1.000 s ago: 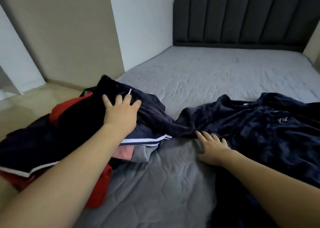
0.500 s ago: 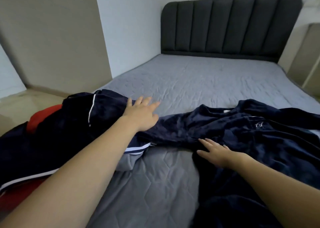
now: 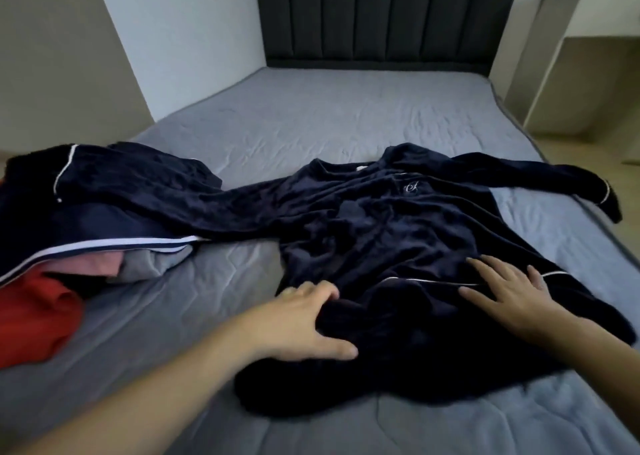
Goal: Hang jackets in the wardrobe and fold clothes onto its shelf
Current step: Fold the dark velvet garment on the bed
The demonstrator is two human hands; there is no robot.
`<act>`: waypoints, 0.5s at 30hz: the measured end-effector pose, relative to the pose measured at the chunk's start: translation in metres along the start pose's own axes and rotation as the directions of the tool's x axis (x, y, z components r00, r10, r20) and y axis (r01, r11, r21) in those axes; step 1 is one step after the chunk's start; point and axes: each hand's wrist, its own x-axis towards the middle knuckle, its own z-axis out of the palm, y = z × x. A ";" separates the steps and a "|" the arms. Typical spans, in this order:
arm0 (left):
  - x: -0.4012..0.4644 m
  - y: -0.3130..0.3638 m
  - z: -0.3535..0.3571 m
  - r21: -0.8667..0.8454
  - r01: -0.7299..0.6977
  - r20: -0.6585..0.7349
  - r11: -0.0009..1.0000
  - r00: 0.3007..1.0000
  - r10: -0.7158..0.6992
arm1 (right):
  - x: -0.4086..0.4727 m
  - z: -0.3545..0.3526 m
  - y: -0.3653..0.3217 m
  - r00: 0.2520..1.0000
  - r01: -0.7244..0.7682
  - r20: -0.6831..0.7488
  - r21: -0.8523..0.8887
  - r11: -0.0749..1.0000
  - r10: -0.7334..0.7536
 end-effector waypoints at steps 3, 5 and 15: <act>-0.013 0.000 0.012 0.199 0.254 -0.195 0.946 0.957 -0.216 | -0.043 0.014 0.040 0.983 0.184 0.041 -0.130 0.974 -0.180; -0.018 0.013 0.002 0.279 0.368 -0.397 0.887 0.885 -0.242 | -0.056 0.021 0.065 0.986 0.165 0.036 -0.177 0.970 -0.162; -0.084 0.060 0.032 -0.102 0.536 -0.512 0.838 0.695 -0.506 | -0.054 -0.044 0.075 0.932 -0.201 -0.217 0.355 0.913 0.289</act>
